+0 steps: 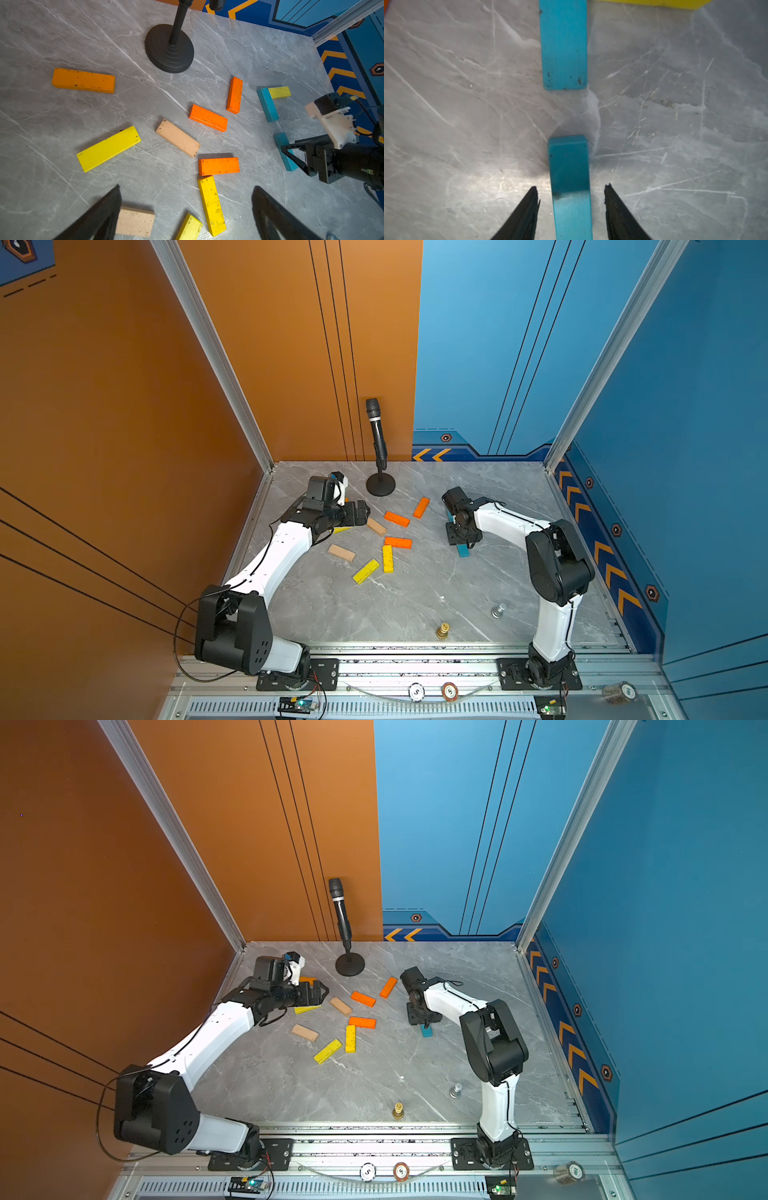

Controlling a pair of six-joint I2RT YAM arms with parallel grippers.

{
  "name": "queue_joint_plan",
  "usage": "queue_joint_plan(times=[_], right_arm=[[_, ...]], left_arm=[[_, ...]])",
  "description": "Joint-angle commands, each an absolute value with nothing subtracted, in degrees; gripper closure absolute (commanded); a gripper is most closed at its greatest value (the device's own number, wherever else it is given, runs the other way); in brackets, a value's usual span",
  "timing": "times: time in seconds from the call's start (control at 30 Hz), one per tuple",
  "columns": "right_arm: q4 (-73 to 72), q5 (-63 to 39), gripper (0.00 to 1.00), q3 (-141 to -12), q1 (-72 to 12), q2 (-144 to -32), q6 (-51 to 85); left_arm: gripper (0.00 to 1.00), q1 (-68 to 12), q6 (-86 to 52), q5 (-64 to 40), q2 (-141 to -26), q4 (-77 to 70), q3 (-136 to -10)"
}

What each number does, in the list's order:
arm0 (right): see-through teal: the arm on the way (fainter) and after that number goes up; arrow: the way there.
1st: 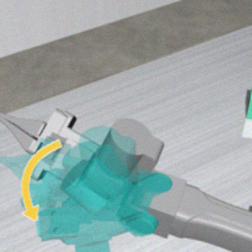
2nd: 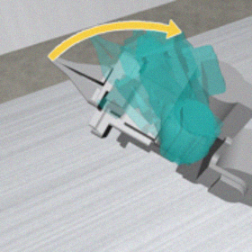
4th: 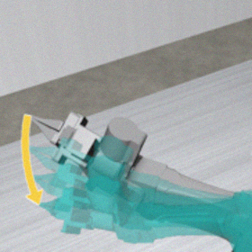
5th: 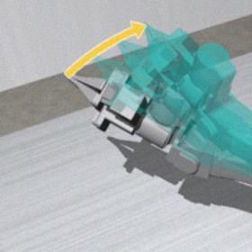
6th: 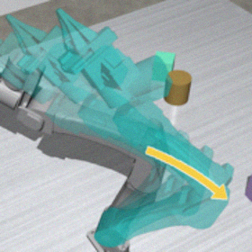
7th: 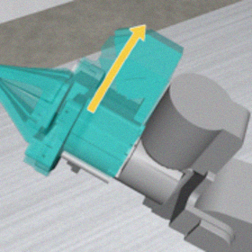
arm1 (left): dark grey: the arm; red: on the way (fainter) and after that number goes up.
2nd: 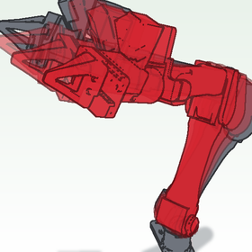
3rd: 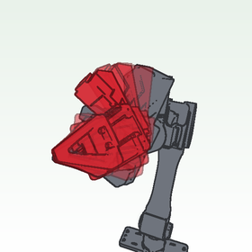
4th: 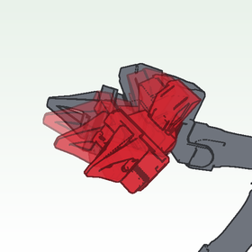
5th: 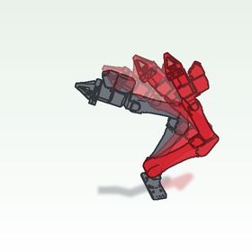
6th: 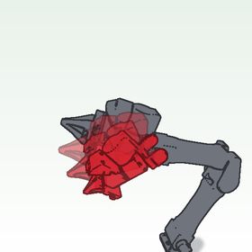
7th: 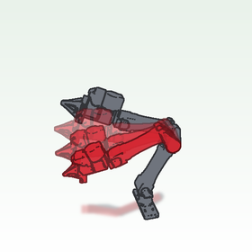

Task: Assemble the number 6 with building blocks
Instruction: Assemble the building block at the center of the board.

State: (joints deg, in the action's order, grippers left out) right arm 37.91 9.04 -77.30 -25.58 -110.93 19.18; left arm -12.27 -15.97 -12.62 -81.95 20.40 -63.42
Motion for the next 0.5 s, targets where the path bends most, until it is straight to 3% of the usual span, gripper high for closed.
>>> queue_joint_plan(times=[0.0,0.33,0.47], right_arm=[[38.2,8.0,0.52,-75.6,-25.3,-109.8,18.2],[37.4,7.0,0.7,-76.2,-24.9,-111.2,17.7],[37.4,7.1,0.71,-77.2,-24.7,-112.0,17.8]], left_arm=[[0.02,-12.0,-15.6,-13.0,-81.6,20.1,-62.9],[0.02,-12.3,-15.2,-12.0,-82.0,20.1,-62.7],[0.02,-12.3,-15.1,-11.8,-82.0,20.1,-62.7]])
